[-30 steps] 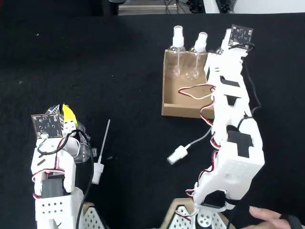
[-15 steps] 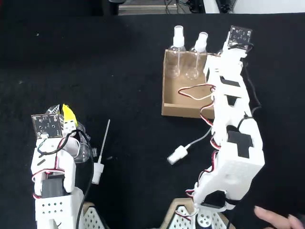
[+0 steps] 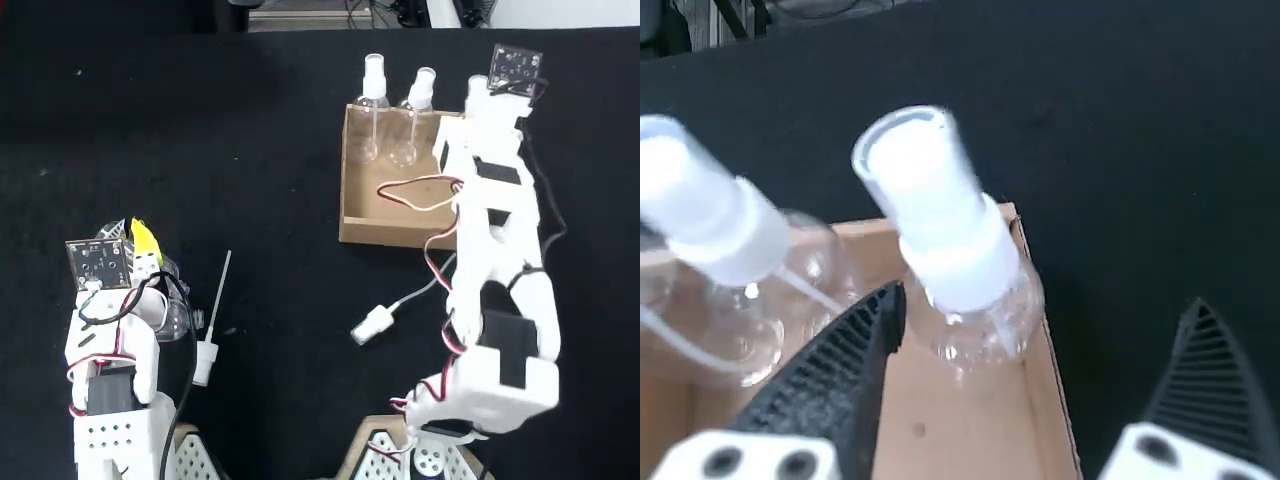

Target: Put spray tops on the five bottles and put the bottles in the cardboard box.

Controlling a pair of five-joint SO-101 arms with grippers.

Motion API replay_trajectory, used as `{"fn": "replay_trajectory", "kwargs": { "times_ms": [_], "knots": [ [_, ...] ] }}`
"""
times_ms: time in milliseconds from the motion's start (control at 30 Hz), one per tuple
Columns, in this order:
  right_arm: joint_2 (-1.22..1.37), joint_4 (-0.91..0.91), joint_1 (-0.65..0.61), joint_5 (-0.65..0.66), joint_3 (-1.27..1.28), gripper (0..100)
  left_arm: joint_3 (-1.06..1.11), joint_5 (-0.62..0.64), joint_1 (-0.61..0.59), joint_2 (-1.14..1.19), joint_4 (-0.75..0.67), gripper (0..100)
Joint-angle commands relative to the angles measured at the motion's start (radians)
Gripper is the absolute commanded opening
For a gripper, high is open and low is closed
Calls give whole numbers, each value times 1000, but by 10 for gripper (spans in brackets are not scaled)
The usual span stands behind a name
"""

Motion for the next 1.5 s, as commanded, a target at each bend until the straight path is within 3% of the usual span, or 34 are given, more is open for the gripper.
{"fn": "replay_trajectory", "kwargs": {
  "times_ms": [0,267,433,533,733,1267,1467],
  "knots": [
    [-102,86,-5,-8,-8,368,10,-2,4,-5,2,36],
    [-147,169,-2,-3,-12,335,10,-2,2,-5,3,36],
    [-196,292,-2,-6,-8,11,10,-2,2,-5,3,36],
    [-197,305,3,-2,1,47,10,-2,2,-5,3,36],
    [-124,301,48,0,1,11,10,-2,2,-5,3,36],
    [114,3,74,2,-13,11,10,-2,2,-5,2,36],
    [145,-23,72,2,-13,11,10,-2,2,-5,0,36]
  ]
}}
